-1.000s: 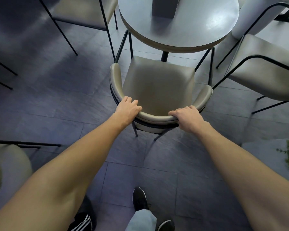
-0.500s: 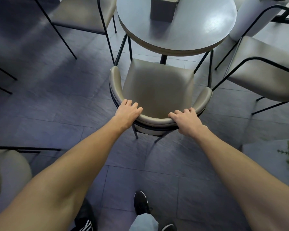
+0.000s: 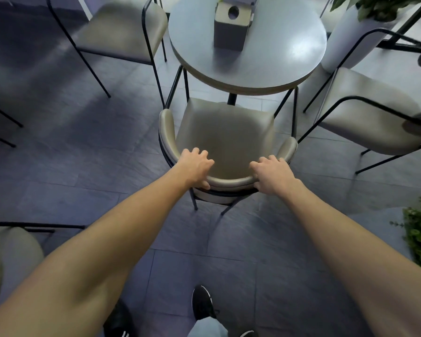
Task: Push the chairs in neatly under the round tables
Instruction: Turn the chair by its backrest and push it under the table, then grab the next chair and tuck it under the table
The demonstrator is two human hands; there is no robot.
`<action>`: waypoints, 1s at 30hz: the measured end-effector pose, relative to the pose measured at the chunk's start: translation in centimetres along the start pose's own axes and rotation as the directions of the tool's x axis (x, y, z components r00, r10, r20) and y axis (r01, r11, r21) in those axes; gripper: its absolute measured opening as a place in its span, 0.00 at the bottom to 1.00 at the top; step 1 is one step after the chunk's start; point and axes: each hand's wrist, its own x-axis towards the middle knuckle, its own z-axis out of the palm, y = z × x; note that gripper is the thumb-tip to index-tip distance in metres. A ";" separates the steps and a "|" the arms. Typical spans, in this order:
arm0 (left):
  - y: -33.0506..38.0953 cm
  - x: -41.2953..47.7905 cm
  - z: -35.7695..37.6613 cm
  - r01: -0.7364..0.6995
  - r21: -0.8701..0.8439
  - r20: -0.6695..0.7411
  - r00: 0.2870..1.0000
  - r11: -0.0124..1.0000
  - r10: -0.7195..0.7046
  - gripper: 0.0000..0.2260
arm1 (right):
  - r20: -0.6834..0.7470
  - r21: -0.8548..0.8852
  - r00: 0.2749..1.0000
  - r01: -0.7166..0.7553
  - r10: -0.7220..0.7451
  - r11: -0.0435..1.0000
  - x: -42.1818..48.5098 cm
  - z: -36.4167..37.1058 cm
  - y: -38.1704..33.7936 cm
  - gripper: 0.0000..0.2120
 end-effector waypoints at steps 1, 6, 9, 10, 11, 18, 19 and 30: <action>0.1 0.0 -1.7 0.003 0.016 -0.013 1.000 1.000 -0.003 0.32 | -0.018 -0.018 0.999 -0.039 0.038 0.999 -0.4 -1.3 0.9 0.17; 1.2 1.0 -10.2 0.027 0.007 -0.176 0.984 1.000 -0.025 0.32 | -0.111 -0.050 0.975 -0.199 0.192 0.979 -2.3 -7.0 6.5 0.18; 3.5 2.5 -15.7 0.011 -0.003 -0.279 0.960 1.000 -0.012 0.27 | -0.143 -0.027 0.952 -0.278 0.271 0.960 -4.2 -9.6 11.4 0.18; 4.6 3.2 -17.4 0.005 -0.005 -0.301 0.953 1.000 -0.006 0.25 | -0.147 -0.022 0.944 -0.301 0.295 0.953 -4.8 -10.2 13.3 0.18; 5.8 4.0 -19.0 -0.002 -0.006 -0.319 0.948 1.000 0.000 0.24 | -0.151 -0.015 0.937 -0.322 0.316 0.947 -5.5 -10.7 15.2 0.18; 16.2 11.3 -29.0 -0.072 0.022 -0.395 0.916 0.997 0.075 0.19 | -0.156 -0.017 0.883 -0.451 0.443 0.892 -9.0 -11.3 30.3 0.21; 17.8 12.7 -30.2 -0.076 0.028 -0.401 0.913 0.997 0.081 0.18 | -0.152 -0.007 0.875 -0.466 0.459 0.885 -9.2 -11.0 32.5 0.22; 33.1 27.1 -38.7 -0.258 0.098 -0.361 0.891 0.961 0.275 0.19 | -0.014 0.074 0.825 -0.563 0.565 0.823 -9.3 -5.5 51.8 0.21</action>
